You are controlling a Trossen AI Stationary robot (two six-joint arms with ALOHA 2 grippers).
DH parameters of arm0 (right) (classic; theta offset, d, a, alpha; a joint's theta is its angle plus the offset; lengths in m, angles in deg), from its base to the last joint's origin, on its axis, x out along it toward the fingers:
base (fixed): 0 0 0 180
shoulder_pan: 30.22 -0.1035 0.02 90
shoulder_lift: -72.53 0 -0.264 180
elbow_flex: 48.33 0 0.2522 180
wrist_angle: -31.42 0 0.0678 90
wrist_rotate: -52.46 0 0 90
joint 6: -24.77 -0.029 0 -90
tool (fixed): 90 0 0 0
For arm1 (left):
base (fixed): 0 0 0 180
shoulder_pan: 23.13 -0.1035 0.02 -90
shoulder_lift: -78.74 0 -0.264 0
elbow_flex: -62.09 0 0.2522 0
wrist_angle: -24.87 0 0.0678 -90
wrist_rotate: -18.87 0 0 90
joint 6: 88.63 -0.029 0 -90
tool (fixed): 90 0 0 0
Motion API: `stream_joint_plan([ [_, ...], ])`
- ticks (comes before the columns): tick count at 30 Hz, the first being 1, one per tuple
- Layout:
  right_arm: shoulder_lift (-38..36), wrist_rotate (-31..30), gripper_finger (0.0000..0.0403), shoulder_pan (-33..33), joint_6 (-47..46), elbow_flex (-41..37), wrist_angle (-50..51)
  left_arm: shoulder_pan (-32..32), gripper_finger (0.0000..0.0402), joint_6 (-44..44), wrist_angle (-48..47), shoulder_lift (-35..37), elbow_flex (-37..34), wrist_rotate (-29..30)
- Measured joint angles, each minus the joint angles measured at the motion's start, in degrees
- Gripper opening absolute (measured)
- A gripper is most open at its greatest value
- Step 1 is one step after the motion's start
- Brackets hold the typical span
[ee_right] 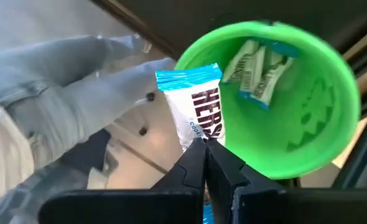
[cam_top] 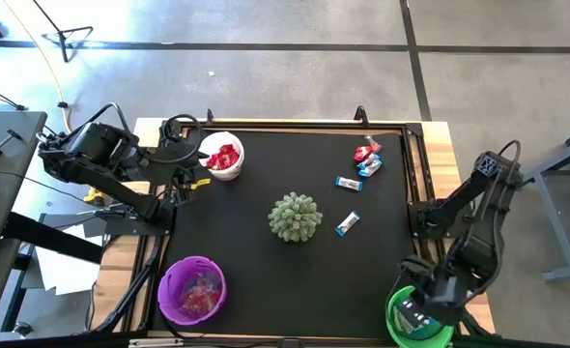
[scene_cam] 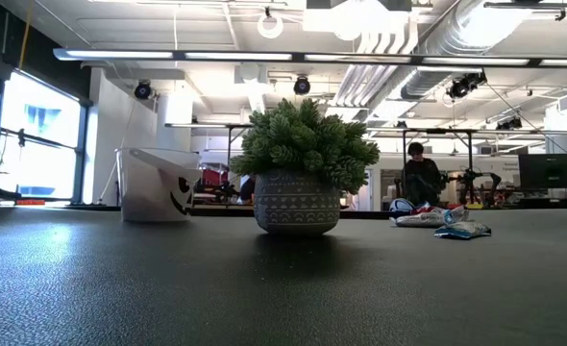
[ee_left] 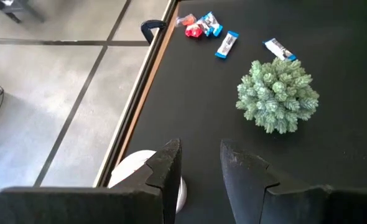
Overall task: Organize candy in baskets
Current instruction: Put the white chocolate bar into the green bucket
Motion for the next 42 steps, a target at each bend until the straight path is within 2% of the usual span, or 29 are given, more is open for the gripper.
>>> stream_joint_plan([
  [5,0.0,1.4,0.0017,-0.6,-1.0,0.0,3.3,0.0,0.0101,0.0,0.0,0.0,0.0,0.0],
  [10,0.0,6.0,0.0064,-0.6,-1.0,0.0,3.5,0.0,0.0101,0.1,-0.1,0.0,0.0,0.0],
  [14,0.0,4.5,0.0102,-0.2,0.4,0.0,3.5,0.0,0.0101,0.1,-0.1,0.0,0.0,-0.4],
  [17,0.0,-2.8,0.0113,1.9,2.5,0.0,3.6,0.0,0.0101,0.1,-0.1,0.0,0.0,-0.6],
  [21,0.0,-19.0,0.0106,6.8,8.8,0.0,3.6,0.0,0.0101,0.1,-0.1,0.0,0.0,-0.6],
  [24,0.1,-29.8,0.0093,11.3,20.2,0.0,3.7,0.0,0.0101,0.1,-0.2,0.0,0.0,-0.6],
  [27,1.3,-34.4,0.0082,16.7,35.8,0.0,4.4,0.0,0.0101,0.1,-0.3,0.0,0.0,-0.6],
  [33,6.0,-28.8,0.0076,28.2,66.2,-0.1,4.5,0.0,0.0101,0.2,-2.3,0.0,0.0,-0.7],
  [36,8.7,-25.2,0.0076,33.5,74.5,-0.1,5.8,0.0,0.0101,1.5,-3.1,0.0,0.0,-0.7],
  [38,10.3,-23.5,0.0076,37.6,70.4,-0.1,8.7,0.0,0.0101,3.0,-3.5,0.0,0.0,-0.7],
  [42,12.1,-23.1,0.0076,45.5,53.5,-0.8,16.1,0.0,0.0101,6.4,-4.6,0.0,0.0,-0.7],
])
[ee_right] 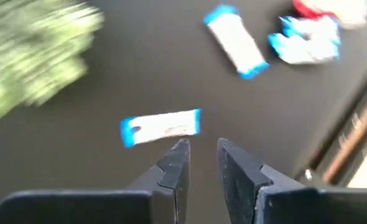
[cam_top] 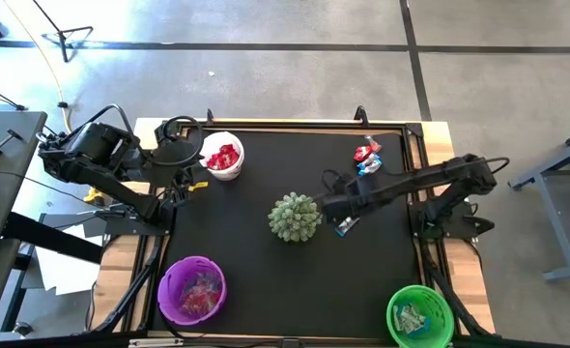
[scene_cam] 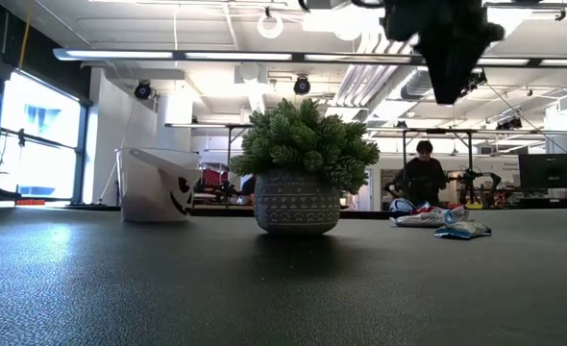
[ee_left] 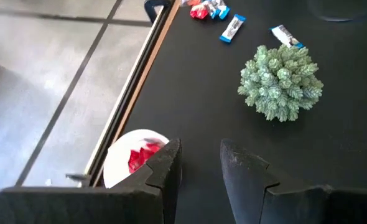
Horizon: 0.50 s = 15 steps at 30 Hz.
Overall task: Organize candy in baskets
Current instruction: Put the white chocolate bar into the green bucket
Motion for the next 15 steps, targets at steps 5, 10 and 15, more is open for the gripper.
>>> stream_joint_plan([
  [5,-1.4,-1.5,0.0075,3.8,-19.9,-8.0,-3.4,0.0,0.0101,3.8,-1.4,0.0,0.0,0.0],
  [10,-2.0,-0.8,0.0075,1.5,-34.7,-18.7,-17.1,0.0,0.0101,4.3,-1.4,0.5,0.0,0.0],
  [15,-2.0,-0.9,0.0075,-1.3,-48.4,-27.6,-30.1,0.0,0.0101,5.9,-1.4,0.7,0.0,0.0],
])
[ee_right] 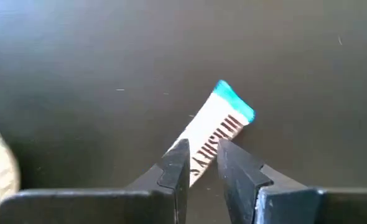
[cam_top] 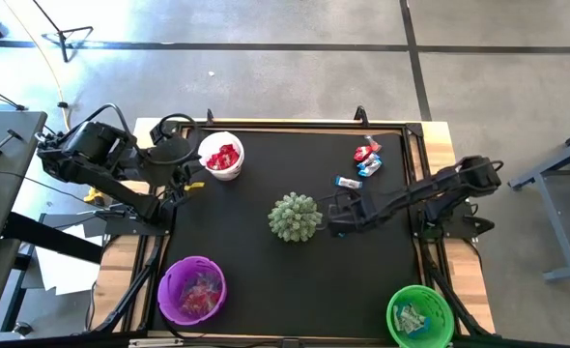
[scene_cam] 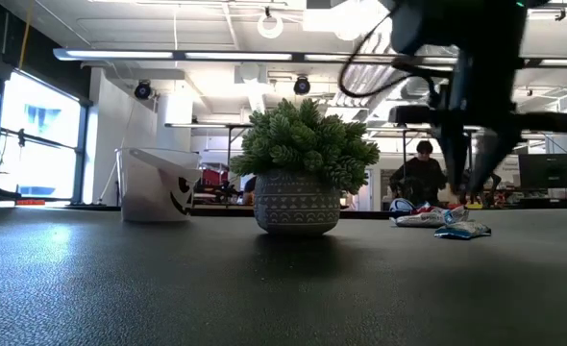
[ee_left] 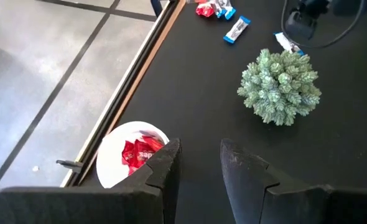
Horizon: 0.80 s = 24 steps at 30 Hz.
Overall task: Organize candy in baskets
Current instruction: Put the white chocolate bar into the green bucket
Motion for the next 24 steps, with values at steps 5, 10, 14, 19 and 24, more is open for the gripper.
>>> stream_joint_plan([
  [5,0.0,1.1,0.0075,-2.0,-8.7,-4.7,-5.3,0.0,0.0101,1.7,0.0,0.1,0.0,0.0],
  [10,0.0,1.0,0.0089,-4.6,-12.9,-5.5,-8.3,0.0,0.0101,3.4,0.0,0.7,0.0,-1.1],
  [14,0.0,-0.1,0.0115,-4.9,-15.2,-5.4,-9.6,0.0,0.0101,0.2,0.0,2.2,0.0,-1.1],
  [19,0.0,-0.1,0.0148,-4.2,-16.9,-5.4,-8.7,-1.0,0.0101,-5.0,0.0,5.2,0.0,-1.1],
  [24,0.2,0.2,0.0166,-1.7,-19.3,-5.4,-7.1,-1.3,0.0101,-8.7,0.0,8.9,0.0,-1.3],
])
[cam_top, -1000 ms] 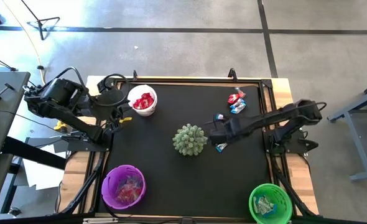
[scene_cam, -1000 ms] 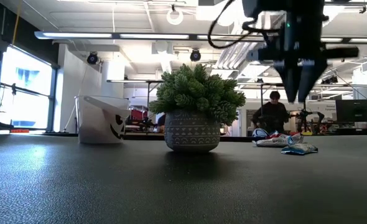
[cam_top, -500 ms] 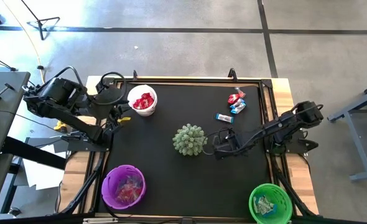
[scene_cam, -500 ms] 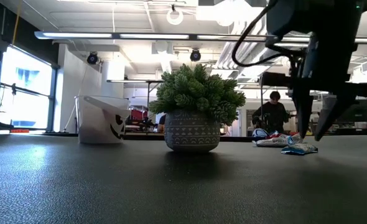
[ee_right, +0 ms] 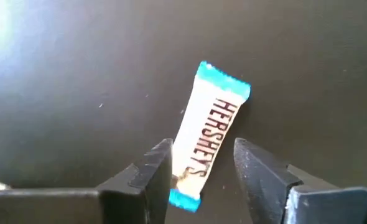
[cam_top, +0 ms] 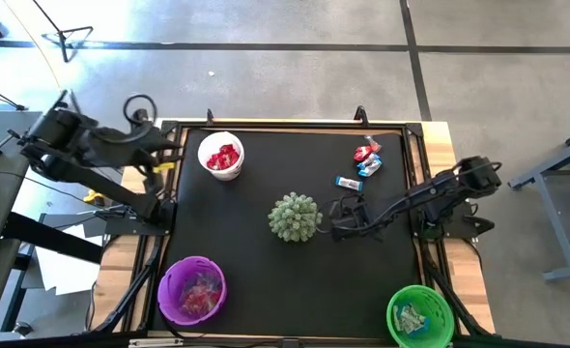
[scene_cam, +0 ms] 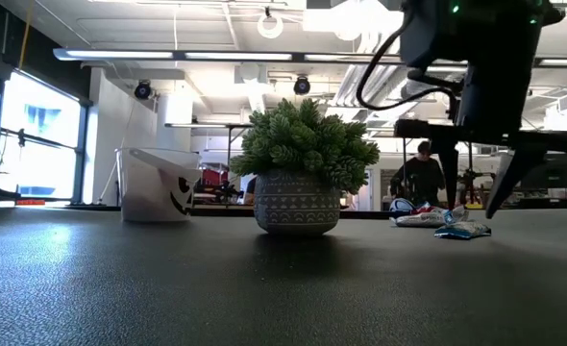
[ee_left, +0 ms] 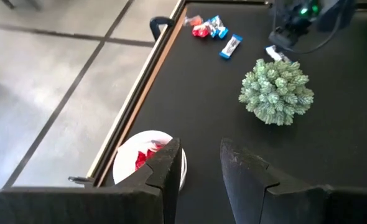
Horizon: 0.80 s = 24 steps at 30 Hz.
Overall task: Organize candy in baskets
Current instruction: Put the white chocolate bar into the green bucket
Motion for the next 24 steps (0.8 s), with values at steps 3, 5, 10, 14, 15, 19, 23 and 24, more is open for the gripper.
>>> stream_joint_plan([
  [3,1.0,2.8,0.0167,2.2,-1.8,0.0,-0.4,0.0,0.0101,-1.2,0.0,1.9,0.0,0.0],
  [5,1.7,4.9,0.0167,3.5,-3.3,0.0,-1.5,0.0,0.0101,-1.6,0.0,3.2,0.0,0.0],
  [10,3.3,5.7,0.0167,5.9,-3.5,0.0,-4.0,0.0,0.0101,-2.0,0.0,6.0,0.0,0.0],
  [14,4.3,6.2,0.0167,7.1,-3.4,0.0,-3.7,0.0,0.0101,-2.0,0.0,8.0,0.0,0.0],
  [15,4.4,6.4,0.0167,7.3,-3.4,0.1,-3.7,0.0,0.0101,-2.0,0.0,8.4,0.0,0.0],
  [19,5.0,8.0,0.0164,7.6,-3.3,0.2,-3.4,0.0,0.0101,-2.0,0.0,9.8,0.0,0.0],
  [23,5.0,9.3,0.0137,7.4,-3.2,0.2,-3.2,0.0,0.0101,-2.0,0.0,10.9,0.0,0.1],
  [24,5.0,9.4,0.0126,7.3,-2.7,0.2,-3.1,0.0,0.0101,-2.0,0.0,11.0,0.0,0.3],
])
